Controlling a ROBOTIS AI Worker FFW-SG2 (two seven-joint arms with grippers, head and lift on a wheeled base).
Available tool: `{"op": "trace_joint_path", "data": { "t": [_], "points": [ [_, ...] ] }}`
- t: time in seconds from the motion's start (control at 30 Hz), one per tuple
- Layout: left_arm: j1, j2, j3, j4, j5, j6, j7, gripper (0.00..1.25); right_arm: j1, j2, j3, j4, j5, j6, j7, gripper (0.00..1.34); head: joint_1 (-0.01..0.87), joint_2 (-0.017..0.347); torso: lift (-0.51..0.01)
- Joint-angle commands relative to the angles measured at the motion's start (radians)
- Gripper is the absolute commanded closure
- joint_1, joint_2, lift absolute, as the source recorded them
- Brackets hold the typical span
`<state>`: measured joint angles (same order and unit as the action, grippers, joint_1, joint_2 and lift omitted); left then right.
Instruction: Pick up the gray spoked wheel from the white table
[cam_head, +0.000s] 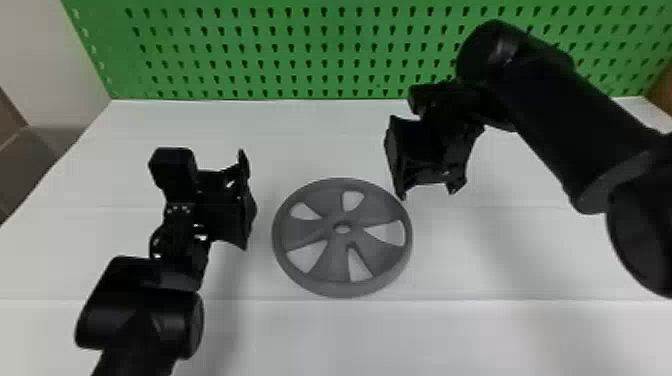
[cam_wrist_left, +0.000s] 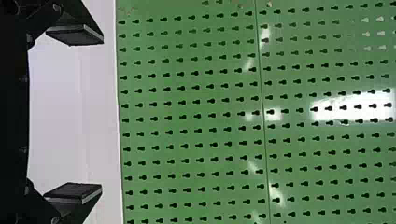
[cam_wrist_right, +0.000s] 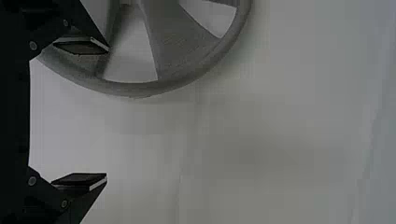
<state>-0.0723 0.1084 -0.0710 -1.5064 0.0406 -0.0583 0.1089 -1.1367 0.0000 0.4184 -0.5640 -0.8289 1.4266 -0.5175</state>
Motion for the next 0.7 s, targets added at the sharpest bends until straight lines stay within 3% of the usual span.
{"op": "trace_joint_path", "data": {
  "t": [0.0,0.2,0.67],
  "points": [
    [-0.001,0.0,-0.001,0.0,-0.001,0.0,0.0,0.16,0.018,0.001,-0.006,0.009,-0.079,-0.011,-0.022,0.31,0.773,0.066,-0.081],
    [-0.001,0.0,-0.001,0.0,-0.001,0.0,0.0,0.16,0.023,0.001,0.022,0.032,-0.153,-0.029,-0.032,0.31,0.773,0.066,-0.081],
    [-0.004,0.0,-0.001,0.0,-0.001,0.002,0.0,0.16,0.014,0.001,0.002,0.062,-0.173,-0.031,-0.032,0.31,0.773,0.066,-0.081]
  ]
}}
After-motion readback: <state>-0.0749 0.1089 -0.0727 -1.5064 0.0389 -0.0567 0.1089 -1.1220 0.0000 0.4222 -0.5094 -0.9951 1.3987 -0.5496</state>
